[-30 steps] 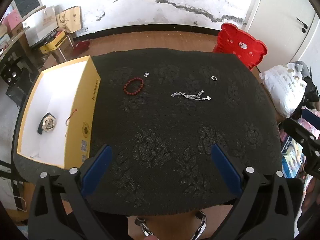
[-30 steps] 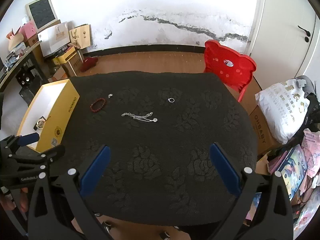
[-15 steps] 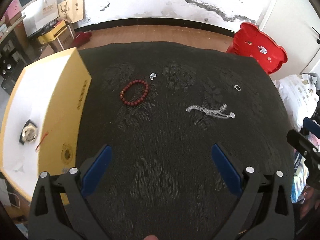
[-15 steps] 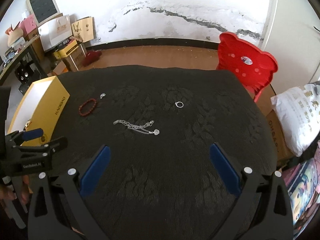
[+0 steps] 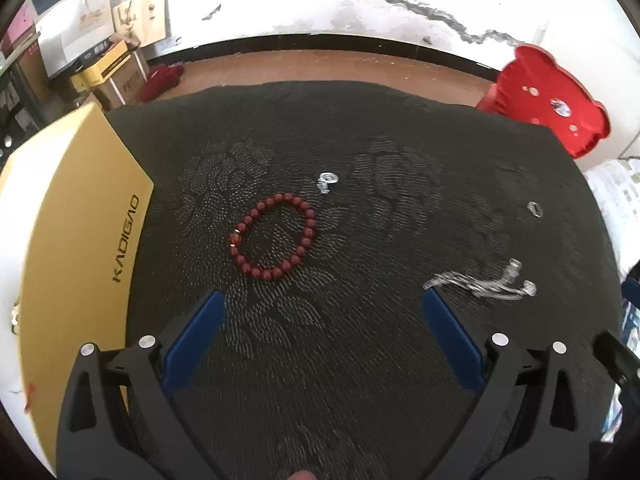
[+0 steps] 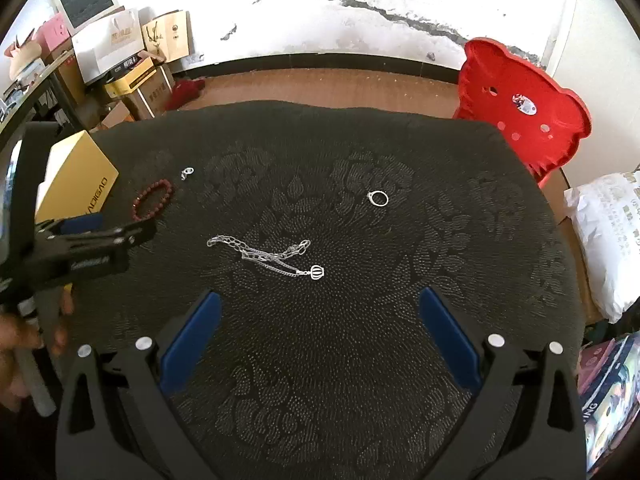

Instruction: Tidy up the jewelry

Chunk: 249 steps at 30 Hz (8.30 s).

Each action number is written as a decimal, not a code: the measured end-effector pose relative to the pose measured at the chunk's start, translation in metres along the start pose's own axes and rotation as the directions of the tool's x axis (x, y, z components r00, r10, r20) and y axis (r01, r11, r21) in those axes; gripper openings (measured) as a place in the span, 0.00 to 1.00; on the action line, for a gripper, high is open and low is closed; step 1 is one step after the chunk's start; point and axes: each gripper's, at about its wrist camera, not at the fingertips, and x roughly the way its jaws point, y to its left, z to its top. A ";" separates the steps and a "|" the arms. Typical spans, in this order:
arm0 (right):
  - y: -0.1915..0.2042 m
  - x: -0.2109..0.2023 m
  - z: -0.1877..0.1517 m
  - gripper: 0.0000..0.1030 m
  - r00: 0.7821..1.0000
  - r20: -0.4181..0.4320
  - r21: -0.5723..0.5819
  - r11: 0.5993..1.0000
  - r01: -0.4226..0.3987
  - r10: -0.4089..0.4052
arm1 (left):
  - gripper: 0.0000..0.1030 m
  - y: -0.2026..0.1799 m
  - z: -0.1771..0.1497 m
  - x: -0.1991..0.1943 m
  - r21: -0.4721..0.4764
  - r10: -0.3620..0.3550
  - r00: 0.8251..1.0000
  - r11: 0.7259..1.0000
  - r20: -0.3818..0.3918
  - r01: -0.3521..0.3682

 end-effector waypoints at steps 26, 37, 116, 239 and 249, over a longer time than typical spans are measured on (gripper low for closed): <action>0.027 0.041 -0.003 0.93 0.999 -0.043 -0.054 0.999 0.002 -0.004 | 0.94 0.014 0.021 0.059 0.023 0.047 0.997 0.999 0.054 -0.048; 0.029 0.040 -0.004 0.93 1.000 -0.028 -0.042 0.999 0.012 -0.013 | 0.94 0.012 0.018 0.057 0.009 0.058 0.997 0.998 0.056 -0.059; 0.013 0.055 -0.001 0.93 1.000 -0.017 -0.014 1.000 -0.008 0.008 | 0.07 0.010 0.013 0.029 0.003 0.083 0.987 0.996 0.139 -0.084; 0.436 0.024 0.044 0.09 0.956 -0.252 -0.391 0.888 -0.241 0.149 | 0.07 0.325 -0.086 -0.109 -0.267 0.148 0.986 0.950 -0.075 -0.162; 0.430 0.033 0.048 0.09 0.951 -0.262 -0.379 0.888 -0.259 0.165 | 0.13 0.322 -0.084 -0.090 -0.277 0.153 0.983 0.945 -0.105 -0.176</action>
